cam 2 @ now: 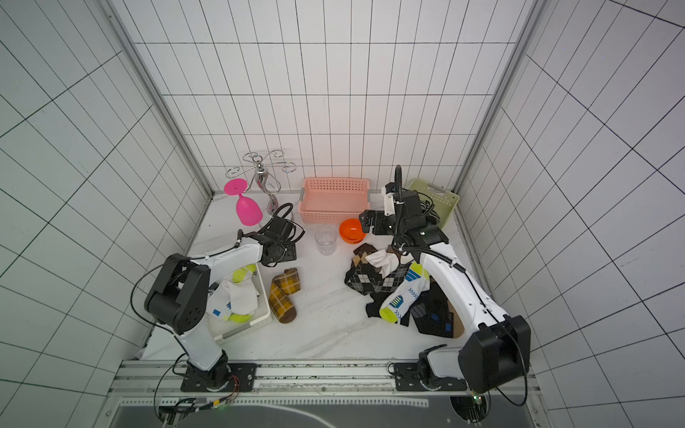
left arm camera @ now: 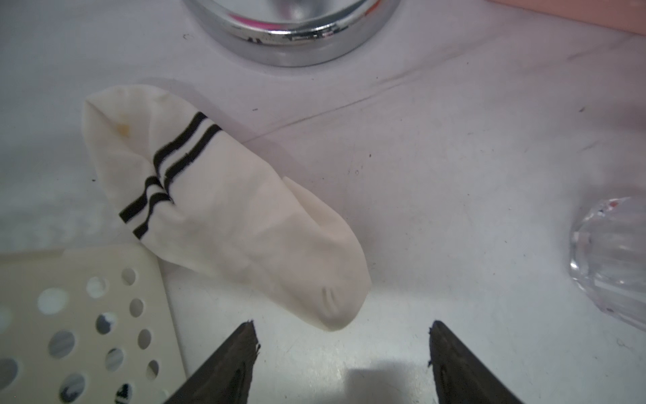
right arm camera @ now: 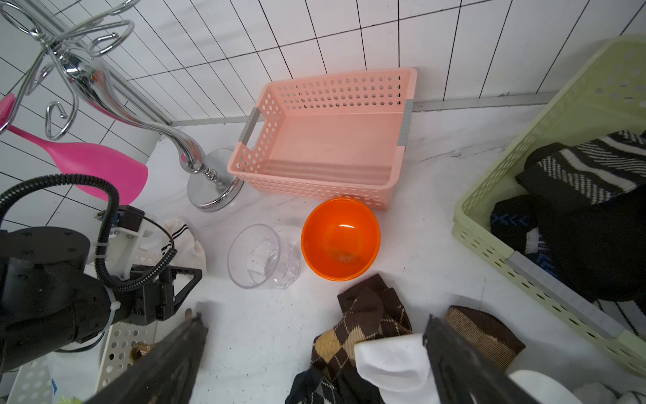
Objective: Sort the socks into the basket by color
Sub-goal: Pick up the sock at the center of the board.
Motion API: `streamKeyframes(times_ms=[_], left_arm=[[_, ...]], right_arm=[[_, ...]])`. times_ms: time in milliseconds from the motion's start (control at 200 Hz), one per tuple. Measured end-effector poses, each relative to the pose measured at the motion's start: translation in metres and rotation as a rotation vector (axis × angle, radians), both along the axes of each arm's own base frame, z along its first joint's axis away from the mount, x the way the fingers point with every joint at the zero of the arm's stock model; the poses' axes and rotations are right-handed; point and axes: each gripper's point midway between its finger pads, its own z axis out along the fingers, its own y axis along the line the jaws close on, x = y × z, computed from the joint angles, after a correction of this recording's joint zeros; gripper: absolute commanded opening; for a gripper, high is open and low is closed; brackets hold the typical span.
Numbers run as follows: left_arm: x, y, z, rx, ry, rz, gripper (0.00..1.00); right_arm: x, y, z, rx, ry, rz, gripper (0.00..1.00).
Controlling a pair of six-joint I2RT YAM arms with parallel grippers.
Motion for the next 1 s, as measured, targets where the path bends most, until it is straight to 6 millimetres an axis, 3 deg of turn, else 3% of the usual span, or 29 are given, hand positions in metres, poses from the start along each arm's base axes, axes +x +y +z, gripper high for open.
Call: streamKeyframes(times_ms=[220,385,794,909,999], left_arm=[[0.019,-0.003,-0.013,0.015,-0.010,0.001,0.74],[0.018,0.000,-0.027,0.041,0.019,0.008,0.70],[0.013,0.008,-0.032,0.069,0.023,0.021,0.03],[0.010,0.005,-0.017,0.068,-0.006,0.003,0.00],[0.011,-0.005,0.016,0.042,-0.081,-0.018,0.00]], right_arm=[[-0.003,0.000,-0.005,-0.014,0.013,0.011,1.00],[-0.004,-0.001,-0.006,-0.020,0.016,0.014,0.99],[-0.006,-0.001,-0.013,-0.026,0.032,0.020,0.99],[-0.007,0.001,-0.014,-0.022,0.034,0.028,0.99],[-0.008,0.001,-0.015,-0.021,0.038,0.031,0.99]])
